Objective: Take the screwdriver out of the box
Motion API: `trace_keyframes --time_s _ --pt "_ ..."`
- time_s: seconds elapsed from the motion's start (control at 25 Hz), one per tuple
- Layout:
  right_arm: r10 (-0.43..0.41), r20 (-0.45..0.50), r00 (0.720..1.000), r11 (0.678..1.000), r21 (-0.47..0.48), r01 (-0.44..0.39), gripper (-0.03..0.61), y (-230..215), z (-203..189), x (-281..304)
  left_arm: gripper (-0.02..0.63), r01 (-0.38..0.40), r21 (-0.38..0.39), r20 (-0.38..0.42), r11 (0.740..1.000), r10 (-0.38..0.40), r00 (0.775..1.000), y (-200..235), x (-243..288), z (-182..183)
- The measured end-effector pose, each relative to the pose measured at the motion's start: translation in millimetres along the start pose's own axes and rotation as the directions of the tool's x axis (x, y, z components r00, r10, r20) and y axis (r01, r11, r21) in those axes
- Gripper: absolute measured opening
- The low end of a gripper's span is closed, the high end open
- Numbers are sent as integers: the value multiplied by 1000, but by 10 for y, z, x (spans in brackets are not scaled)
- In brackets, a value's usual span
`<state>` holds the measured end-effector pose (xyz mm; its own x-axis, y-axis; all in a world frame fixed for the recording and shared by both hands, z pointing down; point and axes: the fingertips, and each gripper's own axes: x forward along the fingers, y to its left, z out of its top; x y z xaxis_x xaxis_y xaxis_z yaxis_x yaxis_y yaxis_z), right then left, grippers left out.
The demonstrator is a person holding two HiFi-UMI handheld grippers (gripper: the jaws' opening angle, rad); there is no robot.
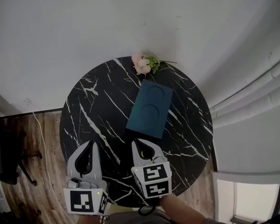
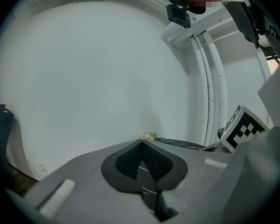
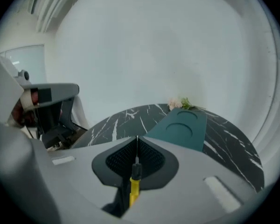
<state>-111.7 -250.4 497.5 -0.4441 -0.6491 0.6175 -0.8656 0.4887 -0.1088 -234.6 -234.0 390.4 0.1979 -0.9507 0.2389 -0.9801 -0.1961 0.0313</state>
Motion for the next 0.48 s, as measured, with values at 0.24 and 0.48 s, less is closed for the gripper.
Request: trace_keyframes --time_s 0.24,0.48 --pt "40 200 979 999 -30 -35 35 29 618 -744 0 -9 29 66 1000 7 998 -317 -303 270" --pt "46 338 940 997 -75 -22 35 -13 988 -1510 0 -6 70 149 998 -5 989 -686 -625 622"
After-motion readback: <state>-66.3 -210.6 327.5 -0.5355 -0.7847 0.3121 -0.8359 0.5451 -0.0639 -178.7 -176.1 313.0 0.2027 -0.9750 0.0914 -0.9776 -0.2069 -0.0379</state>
